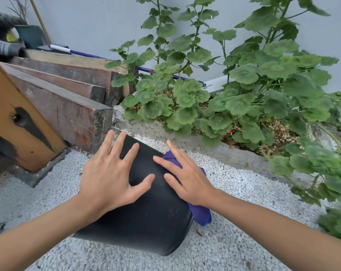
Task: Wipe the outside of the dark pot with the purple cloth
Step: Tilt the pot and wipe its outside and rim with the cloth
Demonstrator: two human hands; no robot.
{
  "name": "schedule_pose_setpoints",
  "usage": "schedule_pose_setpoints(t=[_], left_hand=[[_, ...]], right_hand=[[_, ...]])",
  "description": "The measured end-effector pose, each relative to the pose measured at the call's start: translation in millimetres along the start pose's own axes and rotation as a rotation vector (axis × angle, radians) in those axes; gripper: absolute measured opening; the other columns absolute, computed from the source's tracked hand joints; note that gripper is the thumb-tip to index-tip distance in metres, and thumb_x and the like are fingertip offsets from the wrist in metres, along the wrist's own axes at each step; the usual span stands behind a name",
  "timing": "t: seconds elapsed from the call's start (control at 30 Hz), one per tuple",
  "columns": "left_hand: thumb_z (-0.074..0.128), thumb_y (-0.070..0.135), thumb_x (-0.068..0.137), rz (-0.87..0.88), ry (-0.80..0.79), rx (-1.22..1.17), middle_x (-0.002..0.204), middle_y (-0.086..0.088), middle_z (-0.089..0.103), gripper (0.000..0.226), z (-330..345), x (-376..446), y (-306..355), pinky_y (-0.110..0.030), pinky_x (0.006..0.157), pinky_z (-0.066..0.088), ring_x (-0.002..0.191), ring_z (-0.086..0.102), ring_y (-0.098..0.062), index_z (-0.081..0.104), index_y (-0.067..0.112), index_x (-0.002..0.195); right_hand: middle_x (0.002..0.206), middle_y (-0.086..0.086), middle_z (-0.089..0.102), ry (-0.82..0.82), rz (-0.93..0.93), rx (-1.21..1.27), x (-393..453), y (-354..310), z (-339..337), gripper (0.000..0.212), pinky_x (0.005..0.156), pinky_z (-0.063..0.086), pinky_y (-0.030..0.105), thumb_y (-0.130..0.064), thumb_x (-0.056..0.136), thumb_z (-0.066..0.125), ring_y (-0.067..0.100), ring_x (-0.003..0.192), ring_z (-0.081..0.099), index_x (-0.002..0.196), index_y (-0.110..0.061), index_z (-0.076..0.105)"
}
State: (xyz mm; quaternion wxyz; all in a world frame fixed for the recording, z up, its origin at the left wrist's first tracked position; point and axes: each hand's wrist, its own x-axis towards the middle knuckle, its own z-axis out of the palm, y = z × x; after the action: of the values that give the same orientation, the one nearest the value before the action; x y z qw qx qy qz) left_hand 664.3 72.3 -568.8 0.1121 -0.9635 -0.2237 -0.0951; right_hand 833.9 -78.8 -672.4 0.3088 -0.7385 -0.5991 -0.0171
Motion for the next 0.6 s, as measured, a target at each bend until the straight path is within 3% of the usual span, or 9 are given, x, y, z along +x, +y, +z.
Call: schedule_pose_setpoints(t=[0.1,0.27,0.37,0.47,0.6], left_hand=[[0.037,0.081,0.077,0.002,-0.004,0.011,0.149,-0.017,0.049,0.088,-2.7,2.1,7.7,-0.043,0.078,0.058,0.144,0.037,-0.037,0.065,0.018,0.133],[0.039,0.079,0.077,0.017,-0.005,0.026,0.148,-0.019,0.05,0.088,-5.1,3.9,19.2,-0.043,0.091,0.053,0.144,0.036,-0.039,0.065,0.016,0.132],[0.039,0.078,0.078,0.03,-0.003,0.04,0.148,-0.019,0.05,0.087,-5.4,3.8,20.3,-0.043,0.095,0.049,0.144,0.035,-0.04,0.064,0.016,0.133],[0.039,0.076,0.08,0.047,-0.005,0.056,0.147,-0.022,0.05,0.085,-4.7,4.2,20.8,-0.04,0.102,0.032,0.144,0.035,-0.042,0.064,0.013,0.133],[0.036,0.074,0.083,0.041,-0.003,0.041,0.149,-0.021,0.048,0.083,-4.5,3.5,22.3,-0.043,0.104,0.038,0.145,0.032,-0.041,0.063,0.014,0.134]], right_hand=[[0.172,-0.003,0.001,-0.051,0.066,-0.019,-2.7,7.0,-1.7,0.05,0.122,0.024,0.04,-0.04,0.108,0.03,0.019,0.155,0.02,0.157,-0.047,0.025],[0.17,-0.015,0.011,-0.163,0.265,-0.032,-2.3,22.1,-6.9,0.049,0.109,0.042,0.045,-0.046,0.107,0.023,0.025,0.143,0.042,0.154,-0.057,0.014],[0.166,-0.014,0.026,-0.221,0.367,0.01,2.7,39.9,-3.1,0.05,0.113,0.039,0.05,-0.058,0.102,0.012,0.022,0.147,0.038,0.152,-0.058,0.019],[0.162,-0.017,0.035,-0.267,0.41,-0.037,6.2,47.1,-2.2,0.058,0.112,0.039,0.054,-0.067,0.097,0.004,0.017,0.147,0.04,0.15,-0.056,0.024],[0.154,-0.01,0.048,-0.289,0.501,-0.123,4.3,41.4,-7.9,0.07,0.106,0.042,0.051,-0.073,0.092,0.001,0.029,0.137,0.051,0.144,-0.049,0.041]])
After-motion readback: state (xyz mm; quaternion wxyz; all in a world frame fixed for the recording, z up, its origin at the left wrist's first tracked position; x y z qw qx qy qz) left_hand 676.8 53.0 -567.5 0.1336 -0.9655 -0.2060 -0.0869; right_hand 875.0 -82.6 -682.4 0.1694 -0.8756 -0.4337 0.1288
